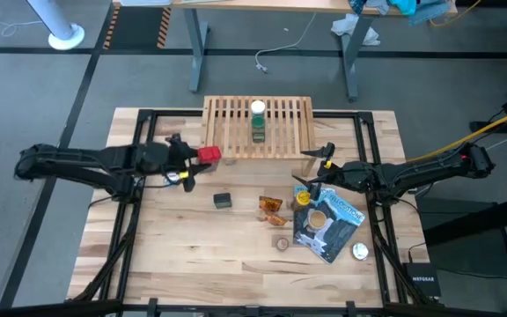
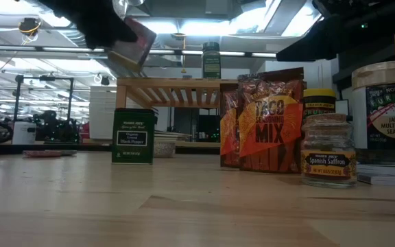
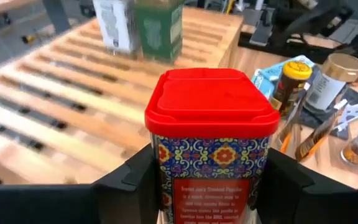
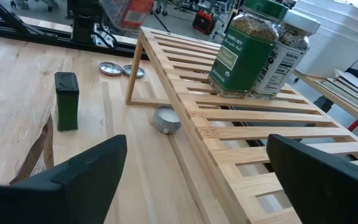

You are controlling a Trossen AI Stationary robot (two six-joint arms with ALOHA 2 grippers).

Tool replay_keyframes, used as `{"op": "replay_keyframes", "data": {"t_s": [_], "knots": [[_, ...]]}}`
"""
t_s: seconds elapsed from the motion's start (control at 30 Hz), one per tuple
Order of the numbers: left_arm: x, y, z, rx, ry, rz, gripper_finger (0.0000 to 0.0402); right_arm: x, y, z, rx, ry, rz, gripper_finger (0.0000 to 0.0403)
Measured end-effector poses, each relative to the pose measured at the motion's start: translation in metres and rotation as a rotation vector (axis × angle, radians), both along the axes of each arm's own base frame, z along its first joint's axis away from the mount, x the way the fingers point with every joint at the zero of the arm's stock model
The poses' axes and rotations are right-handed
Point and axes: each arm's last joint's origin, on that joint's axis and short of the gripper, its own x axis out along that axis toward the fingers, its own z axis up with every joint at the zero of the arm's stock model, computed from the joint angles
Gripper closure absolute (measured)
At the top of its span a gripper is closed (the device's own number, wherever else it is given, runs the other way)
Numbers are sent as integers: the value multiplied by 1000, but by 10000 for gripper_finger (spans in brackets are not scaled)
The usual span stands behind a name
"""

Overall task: Shelf spices
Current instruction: Remove the red seasoning can from the shelf

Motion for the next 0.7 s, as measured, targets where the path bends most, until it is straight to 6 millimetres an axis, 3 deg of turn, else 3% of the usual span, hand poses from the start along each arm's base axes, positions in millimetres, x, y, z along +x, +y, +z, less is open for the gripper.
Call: {"op": "replay_keyframes", "data": {"t_s": [0.3,0.7], "knots": [[-4,-24,-35,-87,4,64,223,0,0,0,0,0,0,10],[-11,-41,-77,-157,-60,86,223,0,0,0,0,0,0,10]]}}
